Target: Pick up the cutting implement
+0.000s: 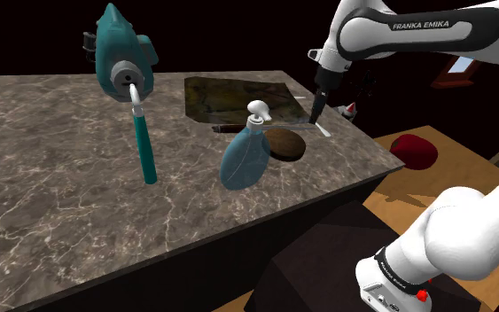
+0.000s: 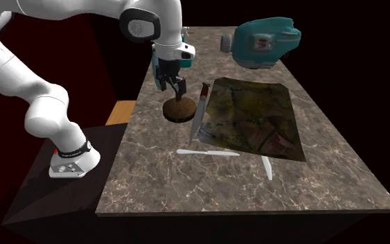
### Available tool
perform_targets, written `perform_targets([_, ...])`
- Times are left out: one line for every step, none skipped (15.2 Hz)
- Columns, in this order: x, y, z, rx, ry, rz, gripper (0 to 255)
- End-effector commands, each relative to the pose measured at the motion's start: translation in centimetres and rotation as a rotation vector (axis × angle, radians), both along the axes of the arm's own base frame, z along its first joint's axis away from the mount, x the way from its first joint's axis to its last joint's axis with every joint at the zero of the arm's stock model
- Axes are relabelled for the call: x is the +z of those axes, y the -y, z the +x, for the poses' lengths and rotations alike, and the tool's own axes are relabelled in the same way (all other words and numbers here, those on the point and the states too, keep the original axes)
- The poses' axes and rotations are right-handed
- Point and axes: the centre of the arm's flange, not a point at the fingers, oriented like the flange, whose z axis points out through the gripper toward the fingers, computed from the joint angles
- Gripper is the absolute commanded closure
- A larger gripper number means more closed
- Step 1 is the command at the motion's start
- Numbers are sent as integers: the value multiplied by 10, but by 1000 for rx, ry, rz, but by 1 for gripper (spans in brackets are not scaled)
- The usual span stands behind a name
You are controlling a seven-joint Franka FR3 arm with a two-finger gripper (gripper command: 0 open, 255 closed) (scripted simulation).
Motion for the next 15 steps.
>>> perform_targets([-12, -9, 22, 89, 8, 1, 0])
perform_targets([-17, -13, 34, 131, 12, 2, 0])
perform_targets([-22, -17, 45, 174, 16, 2, 0])
perform_targets([-27, -22, 55, 216, 19, 3, 0])
perform_targets([-32, -28, 66, 258, 23, 3, 0])
perform_targets([-37, -33, 76, 300, 26, 4, 0])
perform_targets([-42, -40, 86, 342, 30, 4, 0])
perform_targets([-47, -46, 96, 384, 34, 5, 0])
perform_targets([-51, -53, 106, 426, 37, 6, 0])
perform_targets([-56, -61, 115, 468, 41, 6, 0])
perform_targets([-61, -68, 124, 510, 44, 7, 0])
perform_targets([-66, -77, 133, 552, 48, 7, 0])
perform_targets([-70, -85, 141, 594, 52, 8, 0])
perform_targets([-73, -90, 146, 618, 54, 8, 0])
perform_targets([-78, -90, 146, 618, 54, 8, 0])
